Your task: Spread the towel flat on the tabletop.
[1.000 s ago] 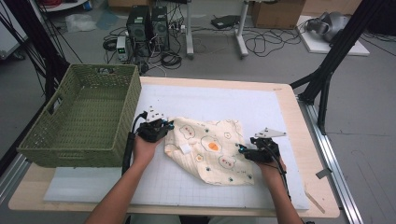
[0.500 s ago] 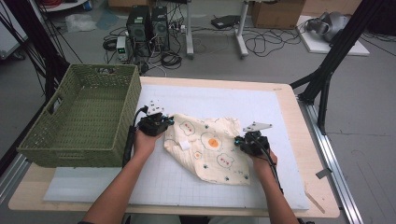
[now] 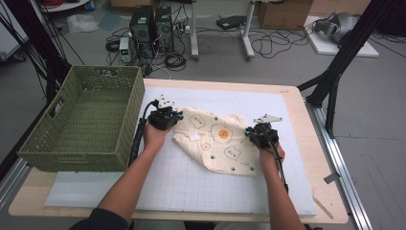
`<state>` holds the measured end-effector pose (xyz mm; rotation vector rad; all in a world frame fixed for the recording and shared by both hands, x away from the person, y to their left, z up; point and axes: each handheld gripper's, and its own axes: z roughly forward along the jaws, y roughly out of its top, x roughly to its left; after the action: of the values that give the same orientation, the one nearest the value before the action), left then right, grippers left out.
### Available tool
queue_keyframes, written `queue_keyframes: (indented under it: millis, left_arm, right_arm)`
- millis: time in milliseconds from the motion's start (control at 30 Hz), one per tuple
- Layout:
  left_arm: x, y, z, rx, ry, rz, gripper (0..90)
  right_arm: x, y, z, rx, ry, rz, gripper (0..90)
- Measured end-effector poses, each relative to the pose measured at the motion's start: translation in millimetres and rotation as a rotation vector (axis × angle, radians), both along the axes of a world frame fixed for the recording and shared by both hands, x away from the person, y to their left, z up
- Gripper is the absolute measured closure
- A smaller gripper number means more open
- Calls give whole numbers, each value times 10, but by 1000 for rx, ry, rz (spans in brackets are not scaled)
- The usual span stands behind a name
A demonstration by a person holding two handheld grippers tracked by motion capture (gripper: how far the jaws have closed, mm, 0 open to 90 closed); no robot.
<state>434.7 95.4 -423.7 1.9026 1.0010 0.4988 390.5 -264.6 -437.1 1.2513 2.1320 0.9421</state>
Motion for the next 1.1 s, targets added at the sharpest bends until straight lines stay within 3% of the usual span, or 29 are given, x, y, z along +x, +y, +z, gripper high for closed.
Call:
queue_keyframes:
  millis: [67, 133, 233, 400, 533, 567, 667, 800, 867, 933, 1033, 1100]
  left_arm:
    - [-13, -1, 5, -17, 18, 35, 568]
    - [-42, 12, 34, -30, 12, 49, 474]
    - [-112, 4, 84, -50, 8, 23, 422]
    - [-247, -113, 91, -81, 18, -84, 419]
    - [-312, -247, 57, -48, 44, -155, 408]
    - [-325, -284, 48, -35, 46, -169, 407]
    - [-351, -386, 8, -18, 56, -193, 407]
    - [-369, -491, -66, 17, 92, -209, 408]
    - [-376, -533, -105, 51, 106, -209, 412]
    - [-384, -567, -140, 87, 111, -214, 424]
    - [-424, -605, -200, 134, 99, -229, 505]
    - [-461, -595, -225, 141, 76, -236, 581]
  right_arm:
    - [-6, 6, -2, 23, 6, 5, 696]
    - [-21, -2, 25, 50, -3, 22, 617]
    - [-63, -22, 78, 61, -21, 30, 470]
    - [-182, -88, 99, 58, -35, 41, 286]
    - [-313, -175, 102, 115, -34, 73, 117]
    - [-353, -184, 107, 127, -28, 81, 105]
    - [-479, -209, 125, 86, -35, 123, 104]
    - [-602, -283, 127, 117, -67, 125, 104]
    - [-643, -305, 116, 137, -65, 129, 103]
    - [-661, -311, 96, 123, -54, 135, 99]
    - [-670, -303, 72, 113, -40, 127, 33]
    - [-677, -307, 73, 133, -19, 110, 33]
